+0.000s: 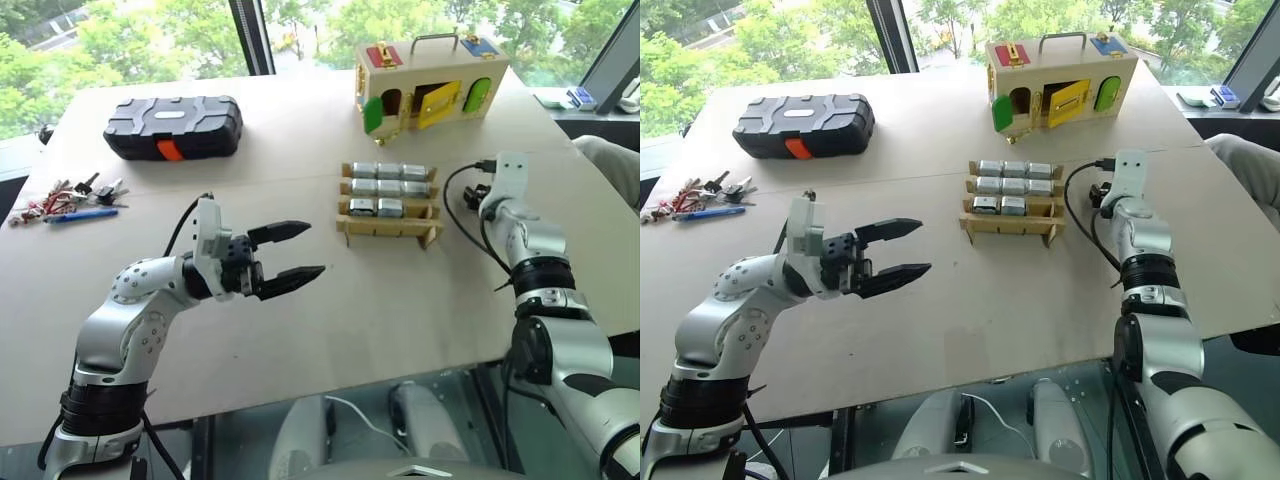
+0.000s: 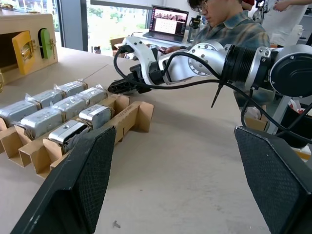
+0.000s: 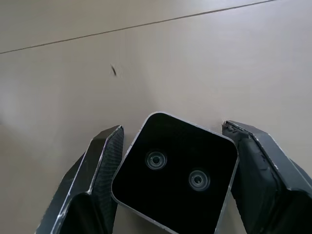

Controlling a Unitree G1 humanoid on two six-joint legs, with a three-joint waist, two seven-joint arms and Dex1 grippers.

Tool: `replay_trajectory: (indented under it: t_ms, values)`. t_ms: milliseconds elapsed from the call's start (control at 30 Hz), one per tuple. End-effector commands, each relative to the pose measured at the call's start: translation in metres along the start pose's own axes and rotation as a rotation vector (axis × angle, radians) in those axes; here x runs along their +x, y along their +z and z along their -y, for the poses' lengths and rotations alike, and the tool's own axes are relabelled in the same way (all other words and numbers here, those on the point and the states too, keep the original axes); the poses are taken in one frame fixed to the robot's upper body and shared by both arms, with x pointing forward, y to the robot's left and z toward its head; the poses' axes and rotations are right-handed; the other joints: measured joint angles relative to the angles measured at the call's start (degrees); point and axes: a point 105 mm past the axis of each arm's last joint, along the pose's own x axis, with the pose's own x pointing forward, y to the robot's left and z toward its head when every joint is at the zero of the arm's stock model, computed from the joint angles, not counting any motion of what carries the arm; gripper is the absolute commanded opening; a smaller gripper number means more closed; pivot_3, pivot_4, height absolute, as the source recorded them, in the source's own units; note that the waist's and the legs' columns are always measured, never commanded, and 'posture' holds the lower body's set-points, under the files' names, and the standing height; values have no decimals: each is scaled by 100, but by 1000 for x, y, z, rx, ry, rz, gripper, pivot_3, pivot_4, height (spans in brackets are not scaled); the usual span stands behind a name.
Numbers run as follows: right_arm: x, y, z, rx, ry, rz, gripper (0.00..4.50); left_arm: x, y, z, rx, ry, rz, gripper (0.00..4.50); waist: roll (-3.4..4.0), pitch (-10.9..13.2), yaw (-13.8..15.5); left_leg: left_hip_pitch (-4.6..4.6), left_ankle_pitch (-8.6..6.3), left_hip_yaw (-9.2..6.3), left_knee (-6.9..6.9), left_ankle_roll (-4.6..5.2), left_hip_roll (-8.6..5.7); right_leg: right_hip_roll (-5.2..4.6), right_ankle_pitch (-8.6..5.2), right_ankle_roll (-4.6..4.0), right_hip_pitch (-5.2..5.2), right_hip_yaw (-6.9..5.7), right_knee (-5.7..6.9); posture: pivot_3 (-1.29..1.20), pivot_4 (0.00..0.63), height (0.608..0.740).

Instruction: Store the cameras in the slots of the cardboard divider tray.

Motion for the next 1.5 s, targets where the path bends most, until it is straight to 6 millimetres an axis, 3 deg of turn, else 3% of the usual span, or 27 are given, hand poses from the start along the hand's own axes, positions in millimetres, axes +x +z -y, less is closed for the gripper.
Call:
replay_trajectory:
  t_ms: [33,200,267,333,433,567,667,833,1200,1300,1467,1500]
  values:
    - [-9,11,1,-21,-13,38,2499,4,15,1,34,-12,41,4029,0,0,4,0,0,-2,-1,0,1,0,0,0,0,-1,0,0,150,740]
    - [-31,30,-1,-175,52,141,2499,18,24,-12,-51,88,80,4029,0,0,16,-1,0,-8,-2,0,-1,-5,0,1,0,-3,0,0,150,740]
    - [-48,47,-7,-345,112,238,2499,24,29,-16,-104,126,90,4029,3,2,16,-3,0,-17,-2,0,-1,-8,0,1,0,-3,-1,0,150,740]
    - [-78,63,-27,-509,271,347,2499,35,35,-23,-203,161,67,4029,3,2,21,-3,0,-19,-2,0,-4,-11,0,2,0,-3,-1,0,150,740]
    - [-124,71,-60,-718,511,453,2499,50,45,-30,-384,155,24,4029,1,4,26,-9,-1,-38,0,1,-5,-10,-1,5,1,-19,-5,0,150,740]
    - [-166,74,-95,-900,734,558,2499,75,60,-40,-594,106,19,4029,-5,0,4,12,-1,-44,0,1,-5,0,-2,6,14,-24,-1,0,150,740]
    - [-191,74,-121,-972,881,625,2499,92,68,-41,-657,59,-7,4029,-6,1,7,7,1,-56,9,-1,-8,3,-1,6,14,-30,4,0,150,740]
    - [-211,77,-145,-998,992,703,2499,100,75,-38,-681,2,-36,4029,-6,1,12,4,6,-57,14,-10,-13,-3,0,3,13,-30,6,0,150,740]
    - [-216,77,-156,-1012,1029,740,2499,93,77,-30,-704,-72,-71,4029,-6,1,75,-4,20,-66,13,-36,-23,-15,0,2,12,-37,2,0,150,740]
    - [-219,79,-159,-1000,1044,751,2499,92,78,-30,-717,-87,-70,3230,-6,1,81,-4,21,-69,13,-36,-24,-16,0,2,13,-39,2,0,150,740]
    - [-222,83,-162,-971,1064,764,2499,91,77,-25,-743,-128,-79,898,-5,1,84,-5,21,-70,13,-37,-24,-15,0,2,12,-40,3,0,150,740]
    - [-223,83,-163,-964,1070,764,2499,91,77,-25,-749,-134,-76,721,-5,1,84,-4,21,-70,13,-37,-24,-15,0,2,12,-40,3,0,150,740]
